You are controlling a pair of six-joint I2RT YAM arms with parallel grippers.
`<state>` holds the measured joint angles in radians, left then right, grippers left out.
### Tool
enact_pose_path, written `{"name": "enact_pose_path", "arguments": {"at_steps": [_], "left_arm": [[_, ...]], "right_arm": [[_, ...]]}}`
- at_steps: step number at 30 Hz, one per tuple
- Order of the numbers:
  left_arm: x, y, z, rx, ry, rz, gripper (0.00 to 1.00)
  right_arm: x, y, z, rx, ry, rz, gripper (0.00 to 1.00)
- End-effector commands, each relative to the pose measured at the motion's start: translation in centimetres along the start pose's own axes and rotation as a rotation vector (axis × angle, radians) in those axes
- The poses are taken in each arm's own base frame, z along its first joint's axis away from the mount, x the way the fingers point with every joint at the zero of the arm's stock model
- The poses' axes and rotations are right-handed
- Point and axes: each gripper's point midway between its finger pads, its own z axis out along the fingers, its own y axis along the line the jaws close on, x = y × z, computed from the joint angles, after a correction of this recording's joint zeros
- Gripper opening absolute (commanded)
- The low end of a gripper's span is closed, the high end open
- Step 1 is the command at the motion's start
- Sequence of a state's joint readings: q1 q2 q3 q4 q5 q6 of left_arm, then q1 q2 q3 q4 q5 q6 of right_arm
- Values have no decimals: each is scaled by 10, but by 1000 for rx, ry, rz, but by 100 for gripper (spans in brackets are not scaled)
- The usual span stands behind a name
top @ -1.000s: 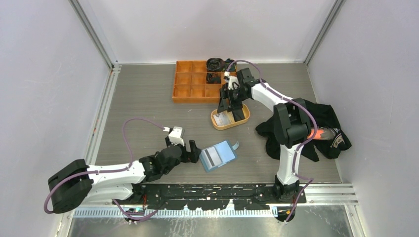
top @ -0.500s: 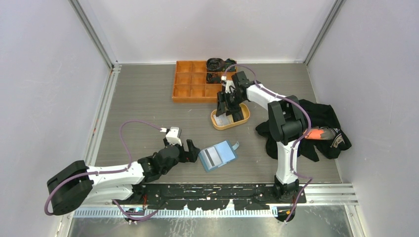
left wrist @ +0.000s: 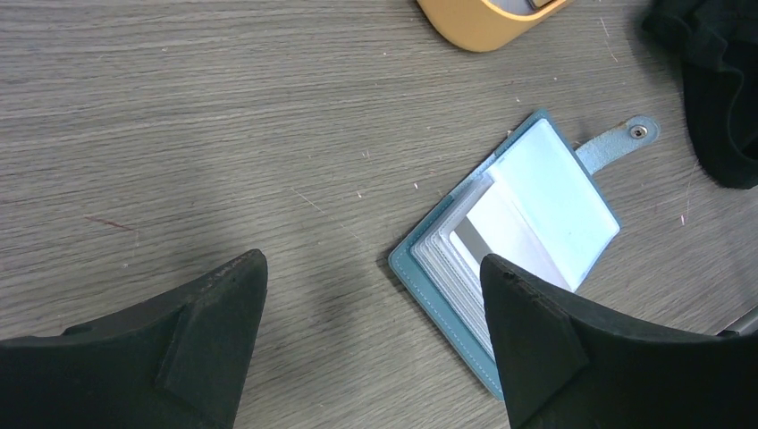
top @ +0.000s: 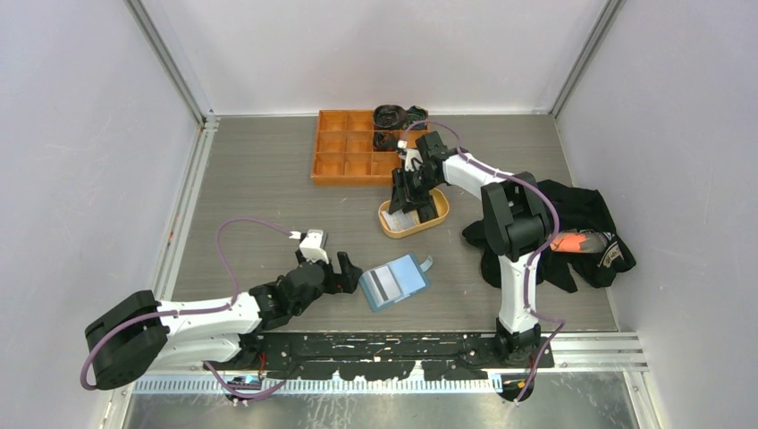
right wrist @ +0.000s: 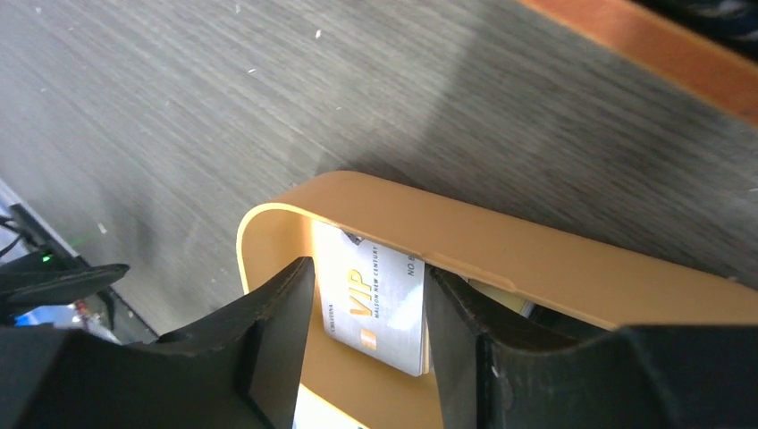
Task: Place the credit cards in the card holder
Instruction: Pick up the credit card from the storage box.
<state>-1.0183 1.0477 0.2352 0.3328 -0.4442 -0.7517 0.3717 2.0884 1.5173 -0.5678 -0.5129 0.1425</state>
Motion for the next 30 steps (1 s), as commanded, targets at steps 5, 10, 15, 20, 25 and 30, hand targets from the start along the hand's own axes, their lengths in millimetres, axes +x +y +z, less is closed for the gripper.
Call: {"name": "enact_pose_path", "arguments": {"at_steps": [5,10,15,20,25,30], "left_arm": [[-17,-9,3,23,-58,-34,88],[-16,-10,4,22,-52,-33,88],[-16,-10,5,19,-49,-32,88],[-16,-10,6,18,-48,-34,88],[-16,-9,6,18,-46,-35,88],[-16,-9,6,17,-47,-36,88]], "right_arm": [[-13,57,-29,-260,-45,41,50],[-16,65,-38,-326,-58,76,48],[-12,69,-36,-372,-39,110,46],[-9,72,-34,-401,-20,130,40],[-2,62,-28,-350,6,133,32],[5,58,-24,-342,37,143,28]]}}
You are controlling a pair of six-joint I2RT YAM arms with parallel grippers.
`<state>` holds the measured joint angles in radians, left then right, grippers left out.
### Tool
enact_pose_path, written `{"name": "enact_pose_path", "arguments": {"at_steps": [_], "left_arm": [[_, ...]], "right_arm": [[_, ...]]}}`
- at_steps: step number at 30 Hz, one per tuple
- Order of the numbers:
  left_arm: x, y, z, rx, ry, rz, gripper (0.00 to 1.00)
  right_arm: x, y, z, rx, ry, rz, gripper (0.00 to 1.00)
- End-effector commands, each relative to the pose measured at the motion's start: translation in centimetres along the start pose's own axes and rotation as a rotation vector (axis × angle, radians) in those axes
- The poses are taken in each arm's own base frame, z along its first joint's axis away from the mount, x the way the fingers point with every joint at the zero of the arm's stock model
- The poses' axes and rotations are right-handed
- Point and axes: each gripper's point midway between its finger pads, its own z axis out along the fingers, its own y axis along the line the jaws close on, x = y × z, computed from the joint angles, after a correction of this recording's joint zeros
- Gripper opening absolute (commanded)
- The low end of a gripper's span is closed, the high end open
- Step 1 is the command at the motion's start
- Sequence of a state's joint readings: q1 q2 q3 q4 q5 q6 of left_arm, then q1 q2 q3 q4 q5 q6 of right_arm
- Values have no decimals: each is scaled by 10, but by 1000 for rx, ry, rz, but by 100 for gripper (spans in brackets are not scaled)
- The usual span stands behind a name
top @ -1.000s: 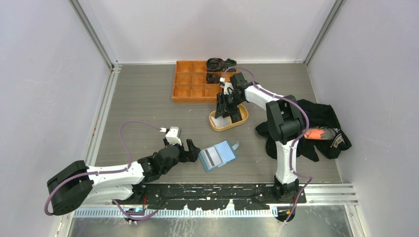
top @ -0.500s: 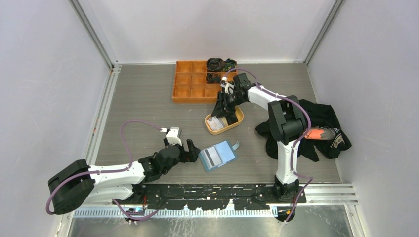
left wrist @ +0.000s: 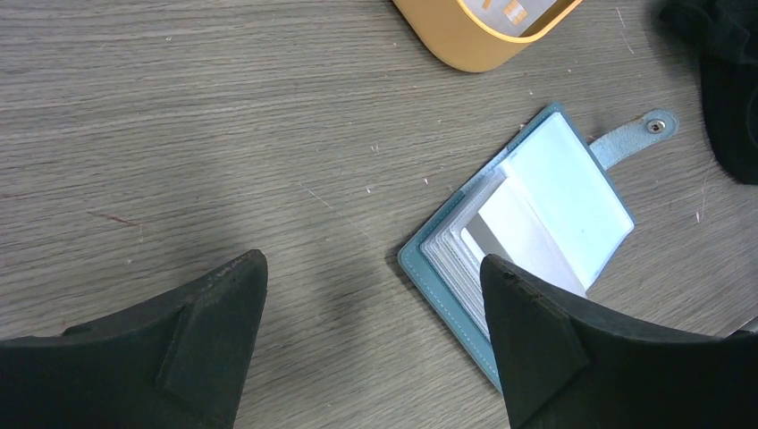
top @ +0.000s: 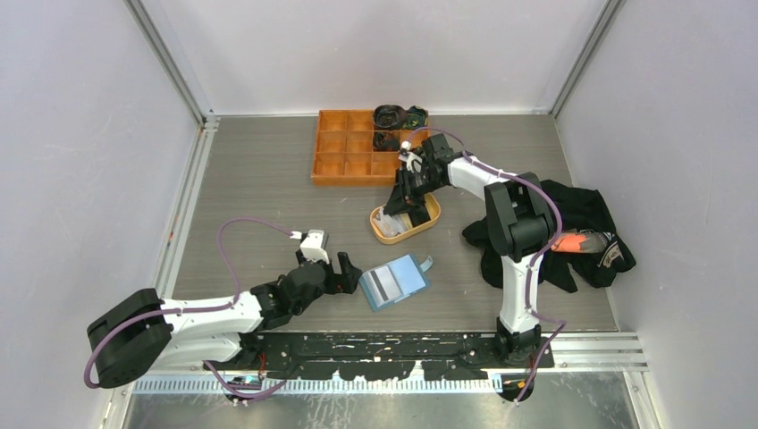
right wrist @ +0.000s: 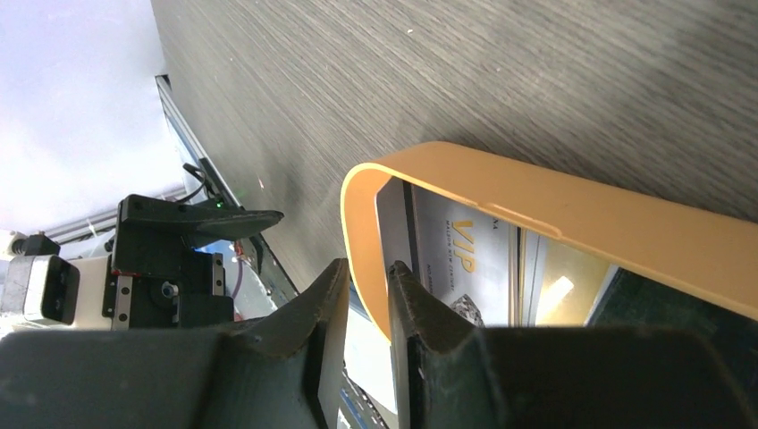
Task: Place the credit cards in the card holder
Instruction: Pick up the credit card from the storage box.
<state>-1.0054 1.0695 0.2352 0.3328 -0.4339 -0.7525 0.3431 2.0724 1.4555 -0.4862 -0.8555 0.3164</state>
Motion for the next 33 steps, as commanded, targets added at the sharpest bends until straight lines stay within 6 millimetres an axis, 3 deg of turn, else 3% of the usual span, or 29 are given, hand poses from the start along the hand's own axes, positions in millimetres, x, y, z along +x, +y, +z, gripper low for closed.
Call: {"name": "enact_pose_path", "arguments": {"at_steps": [1,17,27,30,33], "left_arm": [[-20,-14,3,33,-62,-40,88],[-20,-13,3,32,-60,-45,88],[-20,-12,4,29,-56,-46,88],[-19,-13,4,29,-54,-46,88],[-19,-12,4,29,-53,-46,88]], "right_arm": [[2,11,-6,-15,12,-24,28],[14,-4,-1,132,69,-113,31],[25,-3,16,122,124,-95,32],[23,-4,15,140,114,-101,29],[17,-2,10,153,92,-108,15]]}}
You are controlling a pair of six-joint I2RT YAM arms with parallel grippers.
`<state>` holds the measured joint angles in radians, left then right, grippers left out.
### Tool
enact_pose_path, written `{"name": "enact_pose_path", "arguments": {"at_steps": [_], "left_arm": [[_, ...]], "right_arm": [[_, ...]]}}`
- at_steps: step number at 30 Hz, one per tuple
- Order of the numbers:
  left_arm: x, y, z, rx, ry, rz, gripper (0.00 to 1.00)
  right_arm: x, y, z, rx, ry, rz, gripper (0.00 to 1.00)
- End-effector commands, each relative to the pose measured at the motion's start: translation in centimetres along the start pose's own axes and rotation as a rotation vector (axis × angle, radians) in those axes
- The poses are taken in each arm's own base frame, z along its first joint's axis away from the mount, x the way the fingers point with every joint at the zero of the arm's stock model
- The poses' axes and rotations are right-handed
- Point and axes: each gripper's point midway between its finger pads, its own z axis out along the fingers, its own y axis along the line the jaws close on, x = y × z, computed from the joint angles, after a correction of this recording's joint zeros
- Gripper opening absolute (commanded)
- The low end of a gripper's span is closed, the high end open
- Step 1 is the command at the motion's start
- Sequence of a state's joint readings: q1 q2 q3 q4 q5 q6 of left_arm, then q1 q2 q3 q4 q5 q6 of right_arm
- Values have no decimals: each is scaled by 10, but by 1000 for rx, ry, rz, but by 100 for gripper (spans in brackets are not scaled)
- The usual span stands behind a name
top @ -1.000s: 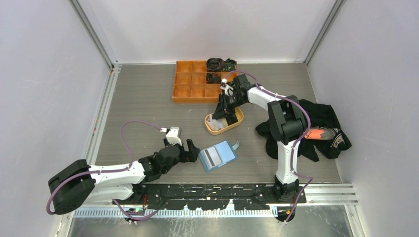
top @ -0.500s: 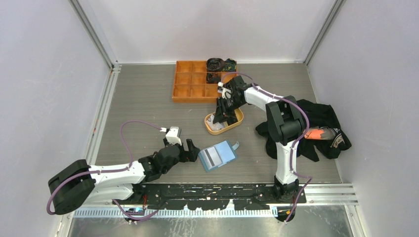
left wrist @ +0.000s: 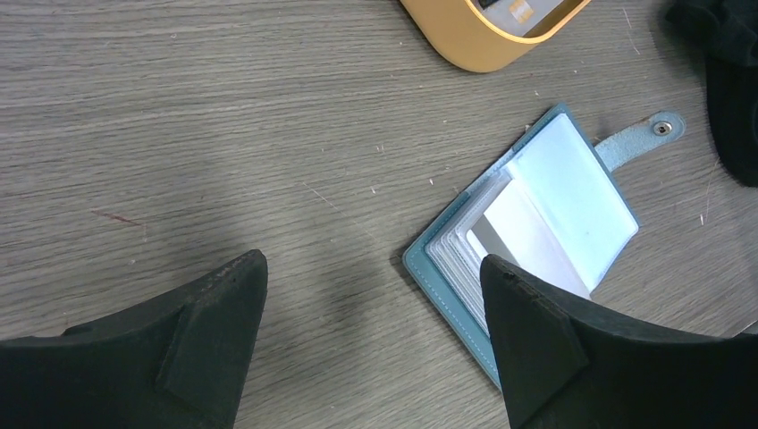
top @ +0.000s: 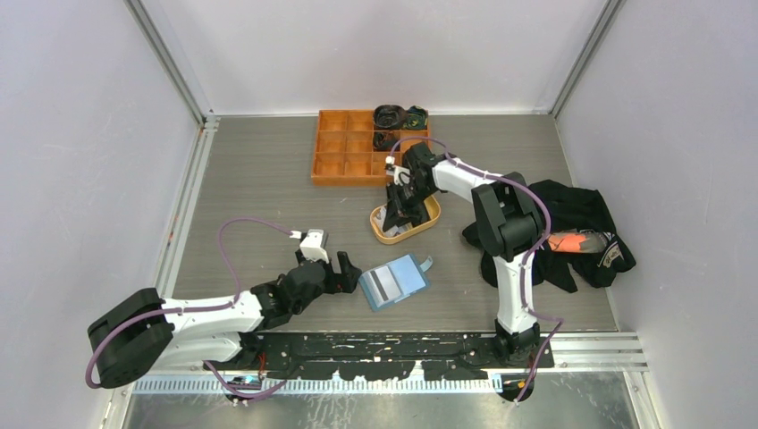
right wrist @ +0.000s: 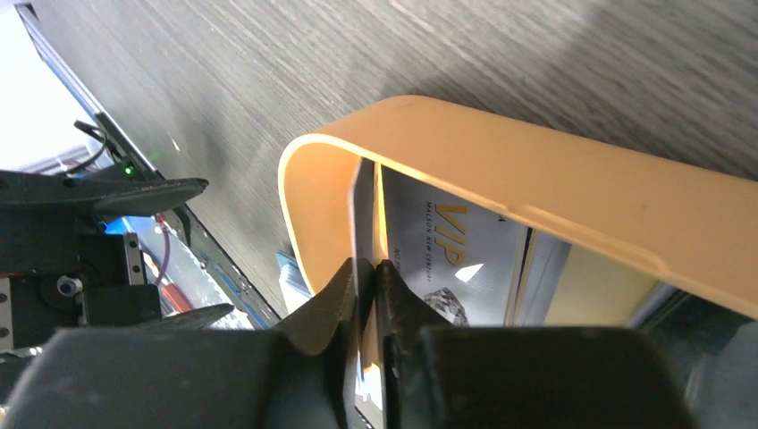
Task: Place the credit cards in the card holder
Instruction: Pick up the credit card from the storage box.
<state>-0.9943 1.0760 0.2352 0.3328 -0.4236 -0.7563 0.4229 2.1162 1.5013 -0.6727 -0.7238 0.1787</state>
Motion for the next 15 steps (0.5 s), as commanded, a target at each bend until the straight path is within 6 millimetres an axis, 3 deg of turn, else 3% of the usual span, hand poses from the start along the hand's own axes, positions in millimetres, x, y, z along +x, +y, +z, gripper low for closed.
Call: {"name": "enact_pose_path", "arguments": {"at_steps": [1,4,8,15], "left_arm": [[-20,-15,3,34,-61,-40,88],[-21,-14,3,35,-62,-43,88],[-20,-15,3,35,-60,-41,88],[-20,-14,3,33,-59,-42,88]], "right_arm": [[-22,12,-20,7,-73,-41,8],[-29,16,-35,-28,-110,-15,1],[-32,18,-50,-89,-130,38,1],[-34,23,-58,-168,-126,99,1]]}}
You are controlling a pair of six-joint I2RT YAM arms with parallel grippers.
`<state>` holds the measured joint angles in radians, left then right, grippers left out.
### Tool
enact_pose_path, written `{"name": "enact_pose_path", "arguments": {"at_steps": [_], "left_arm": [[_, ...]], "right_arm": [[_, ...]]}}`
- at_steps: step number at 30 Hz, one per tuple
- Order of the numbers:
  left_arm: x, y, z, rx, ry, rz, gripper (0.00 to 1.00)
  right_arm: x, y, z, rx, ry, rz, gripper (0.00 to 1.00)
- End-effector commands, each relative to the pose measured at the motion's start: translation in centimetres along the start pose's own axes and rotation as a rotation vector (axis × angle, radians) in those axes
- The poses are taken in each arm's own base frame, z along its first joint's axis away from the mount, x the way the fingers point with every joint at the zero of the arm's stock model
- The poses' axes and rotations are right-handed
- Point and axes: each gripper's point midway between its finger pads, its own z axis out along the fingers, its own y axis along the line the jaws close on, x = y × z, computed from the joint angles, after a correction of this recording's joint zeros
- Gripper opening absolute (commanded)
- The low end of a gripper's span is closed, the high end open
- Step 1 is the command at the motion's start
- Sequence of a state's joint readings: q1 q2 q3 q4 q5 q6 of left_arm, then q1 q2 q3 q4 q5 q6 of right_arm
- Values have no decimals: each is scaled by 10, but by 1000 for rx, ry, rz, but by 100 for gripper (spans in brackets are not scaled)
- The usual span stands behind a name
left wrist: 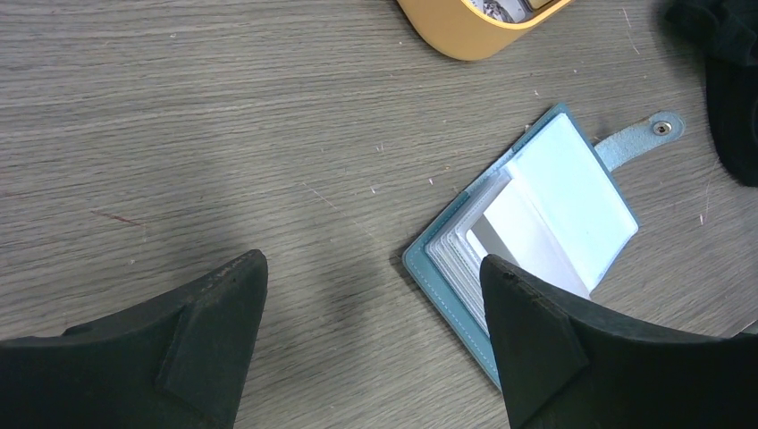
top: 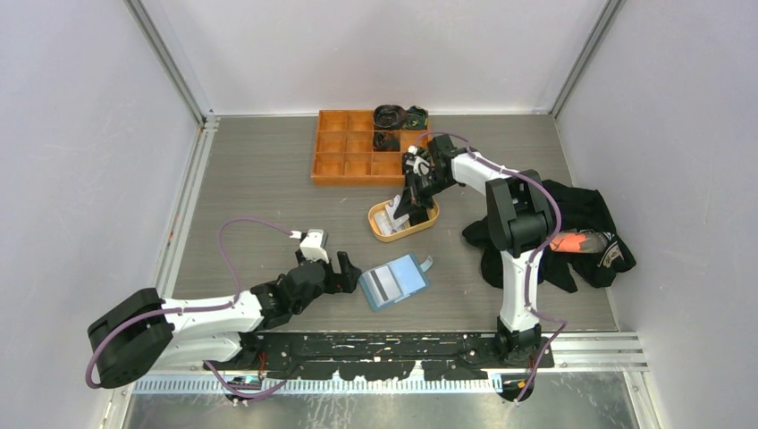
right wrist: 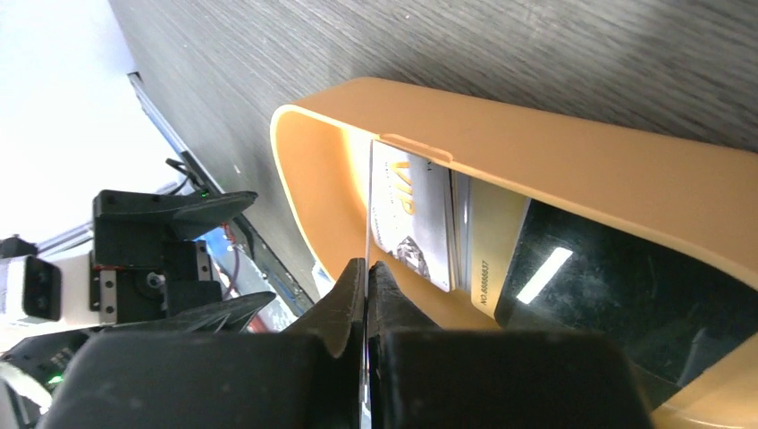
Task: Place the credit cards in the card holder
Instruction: Pick up the credit card from the storage box.
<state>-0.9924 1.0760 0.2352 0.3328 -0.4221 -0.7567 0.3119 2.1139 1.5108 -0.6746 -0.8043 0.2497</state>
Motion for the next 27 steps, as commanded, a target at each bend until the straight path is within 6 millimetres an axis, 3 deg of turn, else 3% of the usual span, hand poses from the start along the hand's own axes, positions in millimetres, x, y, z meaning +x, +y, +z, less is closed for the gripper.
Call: {"name": "enact_pose_path", "arguments": {"at_steps": [1,27], "left_arm": [[-20,-15,3,33,-60,-41,88],[-20,-14,4,34,-56,-45,88]], "right_arm": [[-11,42,-24,-118,-49,-36,2],[-6,20,-14,-80,-13,-37,22]]}}
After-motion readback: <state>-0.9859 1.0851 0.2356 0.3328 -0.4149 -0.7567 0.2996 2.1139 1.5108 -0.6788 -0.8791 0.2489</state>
